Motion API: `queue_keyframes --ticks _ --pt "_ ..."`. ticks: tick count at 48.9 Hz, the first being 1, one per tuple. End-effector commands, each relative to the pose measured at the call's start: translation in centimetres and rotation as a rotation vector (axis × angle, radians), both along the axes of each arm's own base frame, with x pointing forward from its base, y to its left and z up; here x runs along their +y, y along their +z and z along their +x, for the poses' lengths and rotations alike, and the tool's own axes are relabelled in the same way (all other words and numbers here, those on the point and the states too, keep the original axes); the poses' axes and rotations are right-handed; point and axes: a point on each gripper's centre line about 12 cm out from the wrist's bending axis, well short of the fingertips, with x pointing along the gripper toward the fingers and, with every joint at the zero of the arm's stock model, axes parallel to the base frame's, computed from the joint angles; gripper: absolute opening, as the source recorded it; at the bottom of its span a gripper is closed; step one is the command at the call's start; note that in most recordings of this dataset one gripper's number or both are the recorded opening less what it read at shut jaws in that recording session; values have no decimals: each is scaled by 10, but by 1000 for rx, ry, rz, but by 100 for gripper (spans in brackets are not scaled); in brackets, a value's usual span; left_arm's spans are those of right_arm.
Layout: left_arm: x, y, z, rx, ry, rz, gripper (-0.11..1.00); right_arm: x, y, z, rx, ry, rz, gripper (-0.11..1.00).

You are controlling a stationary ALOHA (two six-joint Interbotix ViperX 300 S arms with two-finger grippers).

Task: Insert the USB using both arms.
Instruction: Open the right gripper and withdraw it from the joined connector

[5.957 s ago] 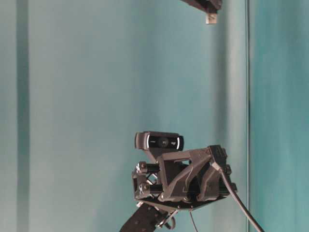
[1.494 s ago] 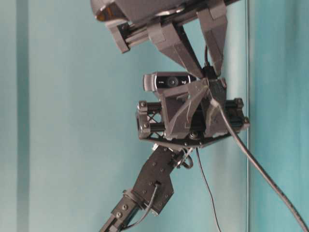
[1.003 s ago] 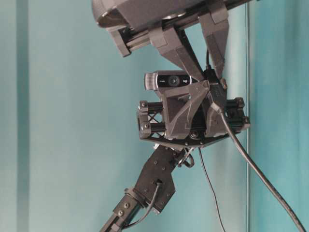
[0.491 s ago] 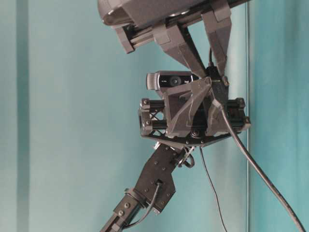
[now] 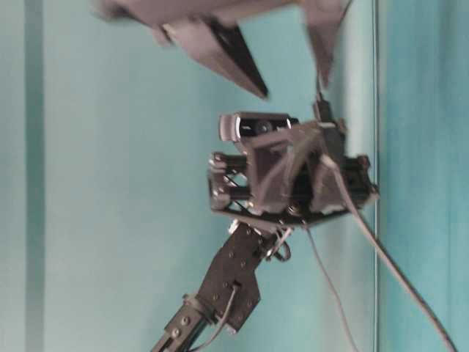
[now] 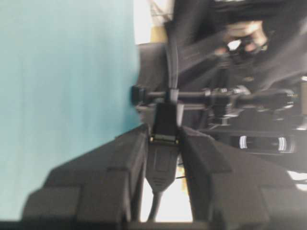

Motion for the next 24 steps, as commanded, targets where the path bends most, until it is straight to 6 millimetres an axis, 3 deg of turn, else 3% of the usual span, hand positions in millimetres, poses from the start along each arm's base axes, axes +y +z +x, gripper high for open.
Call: queue_keyframes --ticks 1,12,17,24 --pt "0 23 -5 -22 8 81 21 11 19 -8 -70 -19 103 73" --pt "0 31 0 -23 61 364 21 29 27 -31 -153 -147 433 73" --pt "-14 27 8 -29 29 481 21 28 29 -36 -204 -215 527 73" --pt "-40 4 18 -11 -54 602 21 23 38 -41 -283 -278 581 73"
